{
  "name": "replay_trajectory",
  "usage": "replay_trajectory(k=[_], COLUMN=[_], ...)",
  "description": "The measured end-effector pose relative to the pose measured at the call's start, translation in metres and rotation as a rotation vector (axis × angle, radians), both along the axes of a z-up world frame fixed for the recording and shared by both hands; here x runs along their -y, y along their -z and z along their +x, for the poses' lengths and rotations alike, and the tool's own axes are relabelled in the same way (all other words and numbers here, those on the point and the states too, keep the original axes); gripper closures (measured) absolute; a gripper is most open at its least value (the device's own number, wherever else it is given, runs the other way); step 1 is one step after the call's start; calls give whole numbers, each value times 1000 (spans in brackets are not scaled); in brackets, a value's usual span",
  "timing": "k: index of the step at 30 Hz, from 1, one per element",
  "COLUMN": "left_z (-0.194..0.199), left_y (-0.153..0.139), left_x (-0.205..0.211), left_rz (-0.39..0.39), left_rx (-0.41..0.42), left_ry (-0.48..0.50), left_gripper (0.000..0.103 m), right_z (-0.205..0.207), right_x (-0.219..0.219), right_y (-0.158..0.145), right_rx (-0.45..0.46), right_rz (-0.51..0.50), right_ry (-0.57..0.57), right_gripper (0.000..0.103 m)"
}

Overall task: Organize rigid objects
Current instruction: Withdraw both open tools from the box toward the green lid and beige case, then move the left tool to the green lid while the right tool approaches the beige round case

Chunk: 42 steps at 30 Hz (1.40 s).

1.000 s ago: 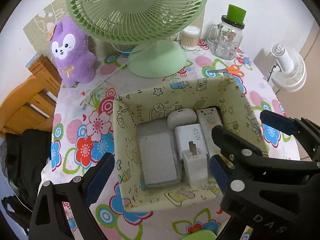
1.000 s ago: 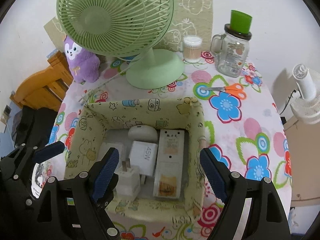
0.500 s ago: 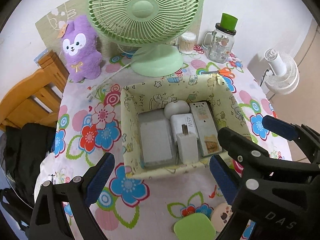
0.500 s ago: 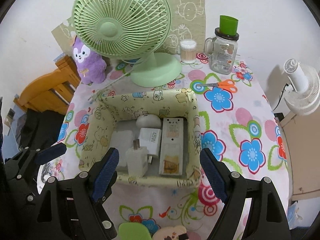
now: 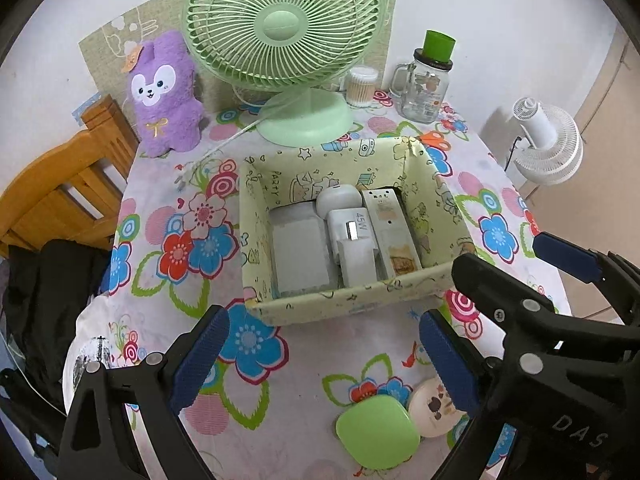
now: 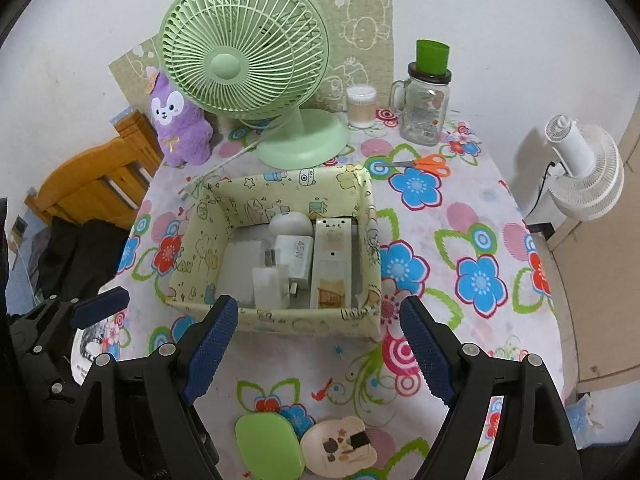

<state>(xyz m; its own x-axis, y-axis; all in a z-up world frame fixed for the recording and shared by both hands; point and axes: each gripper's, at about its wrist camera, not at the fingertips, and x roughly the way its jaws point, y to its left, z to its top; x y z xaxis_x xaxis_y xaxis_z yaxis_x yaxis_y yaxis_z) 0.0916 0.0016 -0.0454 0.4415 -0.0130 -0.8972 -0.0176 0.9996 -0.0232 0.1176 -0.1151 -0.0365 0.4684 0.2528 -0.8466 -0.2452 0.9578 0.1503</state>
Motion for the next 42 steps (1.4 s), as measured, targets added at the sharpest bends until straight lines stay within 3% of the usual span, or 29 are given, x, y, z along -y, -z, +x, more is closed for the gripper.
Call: replay_trajectory(k=[21,30,42], left_z=[-36,-43,-59], left_y=[2,9,43], left_x=[1,8,22], left_rz=[-29,-26,-42], left_rx=[-10,-28,-128], left_ry=[25,-26,-146], left_gripper=[6,6,6], right_z=[-47,-48,-49], right_x=[7,16,30], right_y=[-6,2,34], right_rx=[19,3,-64], right_rz=[-28,-29,-43], right_ry=[45,10,-83], right_gripper=[18,18,14])
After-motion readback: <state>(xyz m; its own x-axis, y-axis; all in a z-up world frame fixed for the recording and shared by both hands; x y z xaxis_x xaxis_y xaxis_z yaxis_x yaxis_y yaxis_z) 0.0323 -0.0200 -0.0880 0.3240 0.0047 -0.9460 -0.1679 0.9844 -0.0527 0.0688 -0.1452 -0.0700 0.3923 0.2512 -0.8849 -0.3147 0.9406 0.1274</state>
